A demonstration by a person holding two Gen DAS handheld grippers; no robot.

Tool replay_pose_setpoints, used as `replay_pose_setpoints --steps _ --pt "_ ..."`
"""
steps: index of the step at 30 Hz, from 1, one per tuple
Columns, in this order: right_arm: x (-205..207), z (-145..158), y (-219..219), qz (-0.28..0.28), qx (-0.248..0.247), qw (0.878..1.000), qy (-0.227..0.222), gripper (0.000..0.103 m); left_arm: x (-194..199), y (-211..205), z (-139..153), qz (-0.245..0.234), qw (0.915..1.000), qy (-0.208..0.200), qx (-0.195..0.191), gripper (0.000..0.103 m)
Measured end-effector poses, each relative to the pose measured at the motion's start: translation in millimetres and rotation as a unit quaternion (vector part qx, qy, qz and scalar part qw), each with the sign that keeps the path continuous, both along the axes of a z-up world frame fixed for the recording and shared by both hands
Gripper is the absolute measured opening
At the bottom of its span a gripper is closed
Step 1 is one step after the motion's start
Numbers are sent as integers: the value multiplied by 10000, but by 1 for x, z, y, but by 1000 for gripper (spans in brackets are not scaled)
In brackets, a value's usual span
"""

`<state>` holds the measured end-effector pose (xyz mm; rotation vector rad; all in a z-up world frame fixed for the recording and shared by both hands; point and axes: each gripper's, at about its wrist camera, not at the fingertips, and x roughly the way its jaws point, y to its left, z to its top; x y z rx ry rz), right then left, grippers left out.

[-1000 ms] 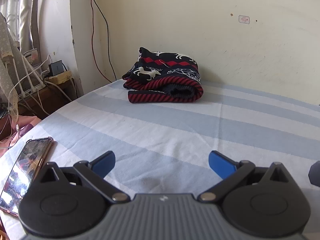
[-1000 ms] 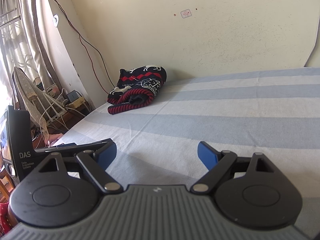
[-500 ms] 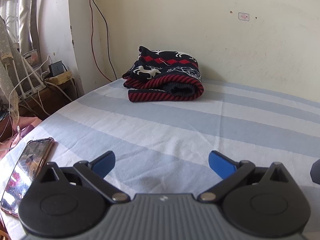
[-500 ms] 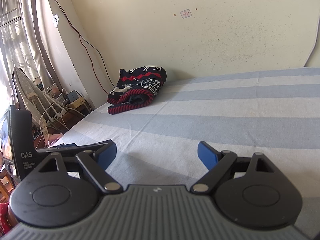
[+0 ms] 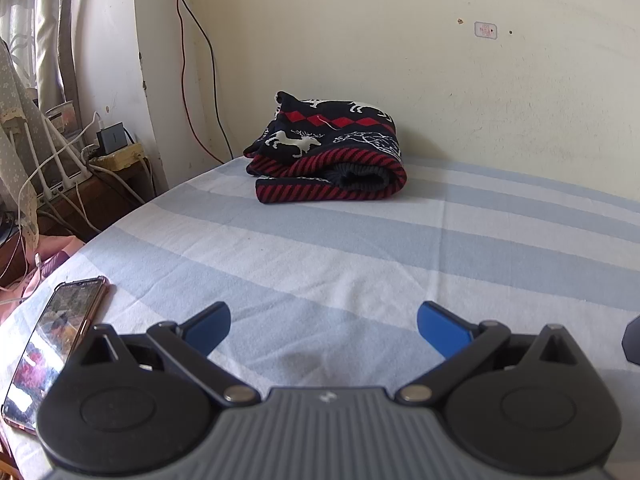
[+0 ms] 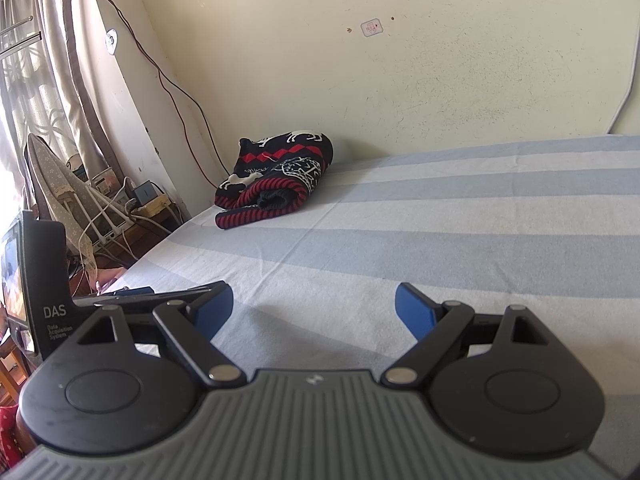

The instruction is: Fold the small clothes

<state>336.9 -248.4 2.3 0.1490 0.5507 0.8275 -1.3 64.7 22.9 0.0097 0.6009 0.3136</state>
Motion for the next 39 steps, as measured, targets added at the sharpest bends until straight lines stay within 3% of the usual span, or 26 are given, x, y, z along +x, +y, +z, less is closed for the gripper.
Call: replay_pose_setpoints --steps 32,39 --pt "0 0 -1 14 4 10000 13 90 1 1 0 -115 9999 15 103 103" --pt "1 1 -2 39 53 10000 19 95 3 4 -1 -185 9998 50 4 103"
